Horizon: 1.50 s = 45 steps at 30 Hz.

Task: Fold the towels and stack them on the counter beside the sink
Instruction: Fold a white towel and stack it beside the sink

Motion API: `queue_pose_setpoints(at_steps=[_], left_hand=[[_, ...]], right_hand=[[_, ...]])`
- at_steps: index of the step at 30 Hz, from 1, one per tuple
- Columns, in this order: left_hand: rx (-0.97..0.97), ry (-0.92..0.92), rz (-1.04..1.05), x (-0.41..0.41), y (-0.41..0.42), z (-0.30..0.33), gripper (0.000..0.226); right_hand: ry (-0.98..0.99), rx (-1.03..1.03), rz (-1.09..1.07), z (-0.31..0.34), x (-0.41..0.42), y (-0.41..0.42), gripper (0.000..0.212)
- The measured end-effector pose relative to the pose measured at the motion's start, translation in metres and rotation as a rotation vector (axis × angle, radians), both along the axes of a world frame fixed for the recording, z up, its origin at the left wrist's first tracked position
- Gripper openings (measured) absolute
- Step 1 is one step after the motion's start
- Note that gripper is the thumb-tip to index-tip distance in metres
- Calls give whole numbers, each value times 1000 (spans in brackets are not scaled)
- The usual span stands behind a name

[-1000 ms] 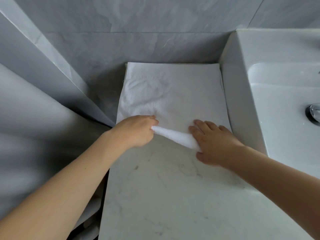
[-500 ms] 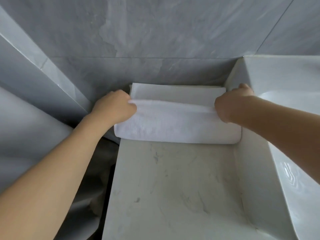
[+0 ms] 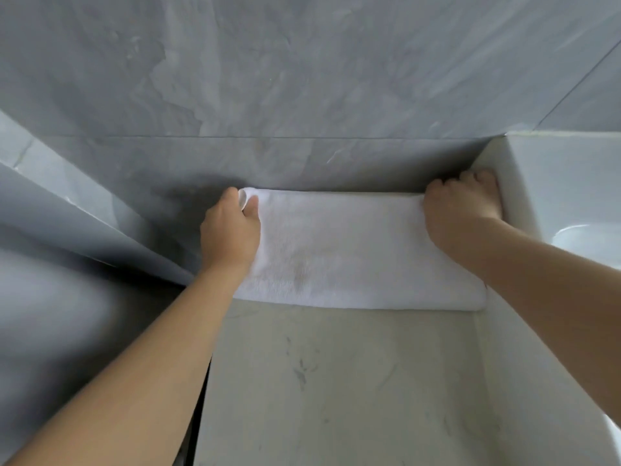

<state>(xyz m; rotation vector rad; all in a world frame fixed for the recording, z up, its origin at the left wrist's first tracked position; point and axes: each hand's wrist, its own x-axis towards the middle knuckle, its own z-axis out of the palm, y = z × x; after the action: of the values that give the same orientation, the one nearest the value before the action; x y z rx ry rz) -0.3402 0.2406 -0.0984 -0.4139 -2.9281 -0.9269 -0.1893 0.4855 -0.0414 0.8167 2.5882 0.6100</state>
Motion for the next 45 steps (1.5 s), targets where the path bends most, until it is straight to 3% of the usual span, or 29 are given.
queue_pose_setpoints(at_steps=[3,6,8,11,17,20,22,23,25,27,35,45], left_hand=[[-88,84,43,8,6,-3,24],[-131,86,64,8,11,-5,20],[-152,87,48,6,13,-5,17],[-206,61,23,1,15,-2,18],[-191,-52,76,-5,21,12,30],[-318,189,143,11,24,24,42],[-267,386,-33,39,32,28,46],[-234,392,-216,54,38,27,47],[-308,245,-566,79,50,17,52],[-458,106,-688,87,55,3,58],[-616,70,-542,33,2,-13,72],[-573,44,-518,21,-13,-10,75]], right_hand=[[176,-6,-34,-8,5,-1,32],[552,-97,-72,-17,14,-33,30],[657,-206,-22,-31,25,-60,40],[506,-418,-75,-51,39,-70,61],[430,-391,-56,-68,43,-43,74],[402,-378,-72,-69,41,-46,74],[406,-378,-76,-68,41,-45,74],[412,-386,-74,-67,41,-45,74],[427,-405,-77,-66,40,-44,74],[427,-405,-80,-65,39,-43,74],[426,-420,-70,-62,38,-38,74],[467,-419,-114,-62,36,-40,78]])
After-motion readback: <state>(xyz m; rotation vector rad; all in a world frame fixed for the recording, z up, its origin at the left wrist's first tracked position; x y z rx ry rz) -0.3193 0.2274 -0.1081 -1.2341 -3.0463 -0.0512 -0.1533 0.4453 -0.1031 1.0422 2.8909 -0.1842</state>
